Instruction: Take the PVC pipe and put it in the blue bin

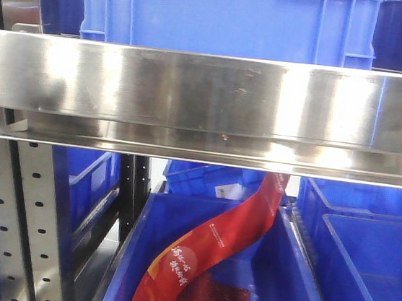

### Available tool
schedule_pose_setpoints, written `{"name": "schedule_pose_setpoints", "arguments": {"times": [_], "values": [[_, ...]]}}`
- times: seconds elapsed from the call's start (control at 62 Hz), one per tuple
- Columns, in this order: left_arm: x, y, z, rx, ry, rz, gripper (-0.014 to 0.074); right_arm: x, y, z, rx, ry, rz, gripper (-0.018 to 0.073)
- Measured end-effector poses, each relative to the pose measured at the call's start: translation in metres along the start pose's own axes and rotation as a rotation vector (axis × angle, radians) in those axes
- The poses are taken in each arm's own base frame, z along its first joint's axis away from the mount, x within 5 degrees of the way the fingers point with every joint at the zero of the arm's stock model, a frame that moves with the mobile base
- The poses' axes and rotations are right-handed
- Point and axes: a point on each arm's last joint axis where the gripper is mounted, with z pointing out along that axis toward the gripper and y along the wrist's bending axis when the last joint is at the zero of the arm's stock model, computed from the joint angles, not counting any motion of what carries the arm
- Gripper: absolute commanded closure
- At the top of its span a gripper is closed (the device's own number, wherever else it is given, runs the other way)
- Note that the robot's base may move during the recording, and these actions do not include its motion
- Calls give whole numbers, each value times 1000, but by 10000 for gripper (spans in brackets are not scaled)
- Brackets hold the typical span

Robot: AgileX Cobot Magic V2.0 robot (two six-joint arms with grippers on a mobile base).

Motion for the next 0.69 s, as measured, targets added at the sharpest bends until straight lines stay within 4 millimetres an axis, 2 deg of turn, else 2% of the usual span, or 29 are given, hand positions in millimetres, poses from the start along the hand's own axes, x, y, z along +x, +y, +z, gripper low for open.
{"name": "schedule_pose_setpoints", "arguments": {"times": [0.694], "values": [[0, 0, 0, 0, 2, 5, 708, 0, 0, 0, 0, -1, 0, 728]]}}
